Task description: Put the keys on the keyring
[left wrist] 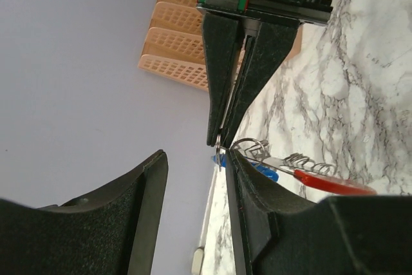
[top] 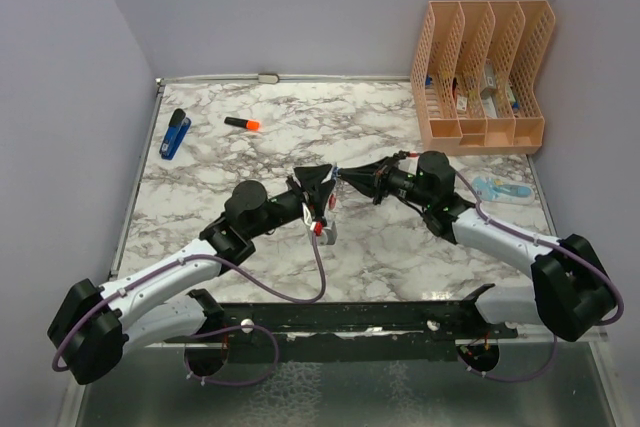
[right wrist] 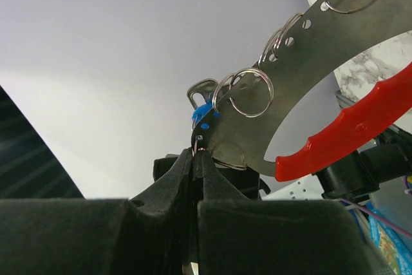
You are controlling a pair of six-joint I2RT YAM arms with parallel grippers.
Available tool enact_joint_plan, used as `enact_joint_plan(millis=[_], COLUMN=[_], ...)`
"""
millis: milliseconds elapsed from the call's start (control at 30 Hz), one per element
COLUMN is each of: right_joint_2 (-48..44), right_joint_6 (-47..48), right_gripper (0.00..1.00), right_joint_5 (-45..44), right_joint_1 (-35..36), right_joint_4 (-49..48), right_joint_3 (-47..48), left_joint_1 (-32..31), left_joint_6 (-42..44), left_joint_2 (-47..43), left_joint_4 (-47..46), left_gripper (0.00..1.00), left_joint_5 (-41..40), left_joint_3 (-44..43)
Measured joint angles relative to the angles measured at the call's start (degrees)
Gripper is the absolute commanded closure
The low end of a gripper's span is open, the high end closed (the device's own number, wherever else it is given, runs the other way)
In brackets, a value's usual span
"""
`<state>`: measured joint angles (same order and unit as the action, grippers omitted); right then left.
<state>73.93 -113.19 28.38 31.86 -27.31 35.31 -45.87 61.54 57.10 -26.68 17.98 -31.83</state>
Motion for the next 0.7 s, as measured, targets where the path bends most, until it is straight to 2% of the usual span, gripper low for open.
enact_joint_plan(millis=[400,700], right_joint_2=[-0.02,-0.13], right_joint_6=[4.44,6.95], right_gripper=[0.99,0.99], right_joint_5=[1.53,2.99], right_joint_1=[0.0,0.0], right_joint_4=[0.48,0.83], right_joint_3=[1.2,2.23], left_joint_1=[1.81,6.69], left_joint_6=[-3.56,-4.2], left_joint_2=[0.02,1.11], left_joint_4=[4.17,3.87], left_gripper=[0.73,0.74], left_joint_5=[2.56,5.31], left_joint_3=[-0.57,-1.6])
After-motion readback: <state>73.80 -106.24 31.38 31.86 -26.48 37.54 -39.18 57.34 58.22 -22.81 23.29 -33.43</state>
